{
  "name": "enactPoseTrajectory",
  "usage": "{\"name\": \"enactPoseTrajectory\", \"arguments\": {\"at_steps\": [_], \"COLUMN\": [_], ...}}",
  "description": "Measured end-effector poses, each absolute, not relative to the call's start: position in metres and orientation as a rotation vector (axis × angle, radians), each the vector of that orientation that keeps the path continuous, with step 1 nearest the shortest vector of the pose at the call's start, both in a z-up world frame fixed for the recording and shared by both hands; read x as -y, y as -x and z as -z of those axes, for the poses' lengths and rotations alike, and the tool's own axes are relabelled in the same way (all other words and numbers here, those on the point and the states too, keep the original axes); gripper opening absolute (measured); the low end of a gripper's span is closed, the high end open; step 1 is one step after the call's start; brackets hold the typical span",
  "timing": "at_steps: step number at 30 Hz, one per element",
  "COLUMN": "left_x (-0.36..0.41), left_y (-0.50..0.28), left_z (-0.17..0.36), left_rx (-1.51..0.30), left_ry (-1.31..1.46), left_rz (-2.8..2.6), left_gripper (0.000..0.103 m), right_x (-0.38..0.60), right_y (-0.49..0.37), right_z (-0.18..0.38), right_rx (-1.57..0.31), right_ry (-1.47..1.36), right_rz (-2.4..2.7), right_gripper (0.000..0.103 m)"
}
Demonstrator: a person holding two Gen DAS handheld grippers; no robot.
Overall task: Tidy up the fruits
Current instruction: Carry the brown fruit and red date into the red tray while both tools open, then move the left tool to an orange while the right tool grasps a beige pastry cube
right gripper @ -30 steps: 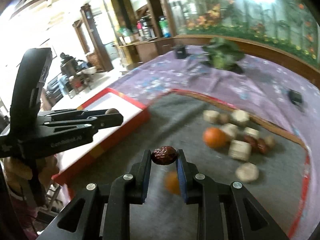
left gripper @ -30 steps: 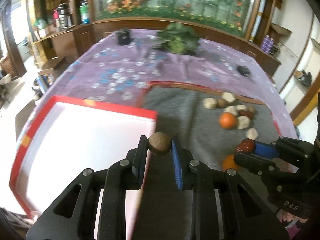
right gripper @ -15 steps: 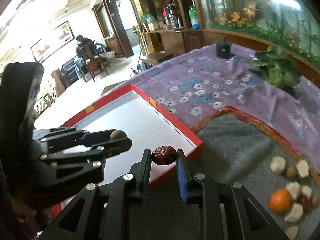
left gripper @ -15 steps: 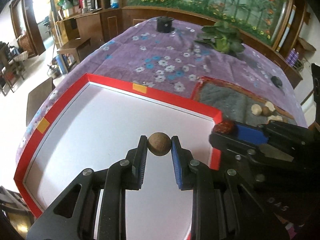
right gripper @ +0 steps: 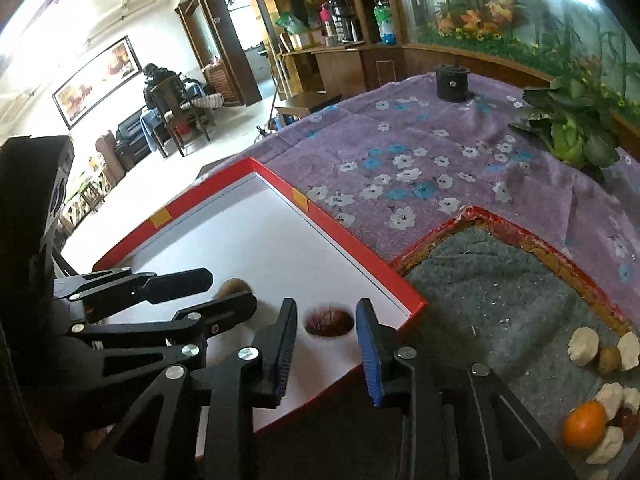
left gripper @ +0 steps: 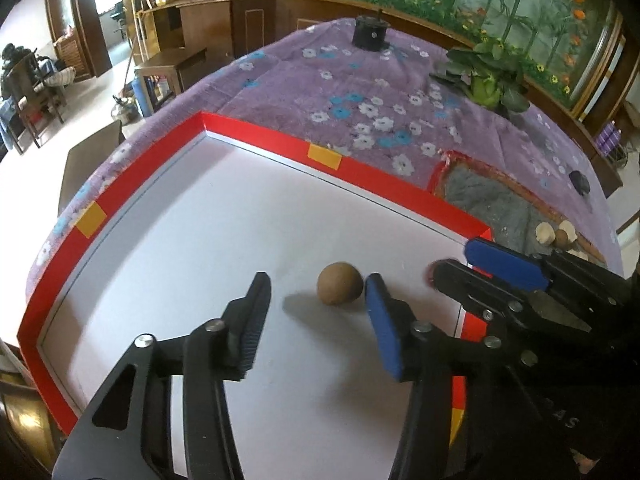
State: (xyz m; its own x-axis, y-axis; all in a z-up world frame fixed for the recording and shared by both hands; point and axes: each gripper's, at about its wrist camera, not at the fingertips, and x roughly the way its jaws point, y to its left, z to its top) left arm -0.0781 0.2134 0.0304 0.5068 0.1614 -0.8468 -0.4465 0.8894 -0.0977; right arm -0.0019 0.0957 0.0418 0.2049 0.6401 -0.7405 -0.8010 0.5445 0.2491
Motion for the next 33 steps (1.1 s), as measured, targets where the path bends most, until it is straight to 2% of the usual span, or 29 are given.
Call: {"name": "enactPoseTrajectory", "arguments": {"at_steps": [14, 25, 33], "left_x": [-0.156, -0.087, -0.044], "left_y": [0.079, 0.066, 0.056], "left_z": [-0.053, -0.052, -0.043], "left_rx": [-0.934, -0.961, -0.993], "left_ry": [0.280, 0.211, 0.171], "left_rz": [-0.262, -0.151, -0.079], "left_gripper": [0.054, 0.054, 0.054], "right_x": [0.009, 0.119, 0.165], "right_y": [0.026, 0.026, 0.028], "right_z": [-0.070, -0.055, -0.048], "right_rx": [-0.880, -0.905, -0.915], "right_ry": [0.137, 0.056, 0.015], "right_rz": [-0.893, -0.698, -0.617], "right_gripper": [0.041, 0.043, 0.044]}}
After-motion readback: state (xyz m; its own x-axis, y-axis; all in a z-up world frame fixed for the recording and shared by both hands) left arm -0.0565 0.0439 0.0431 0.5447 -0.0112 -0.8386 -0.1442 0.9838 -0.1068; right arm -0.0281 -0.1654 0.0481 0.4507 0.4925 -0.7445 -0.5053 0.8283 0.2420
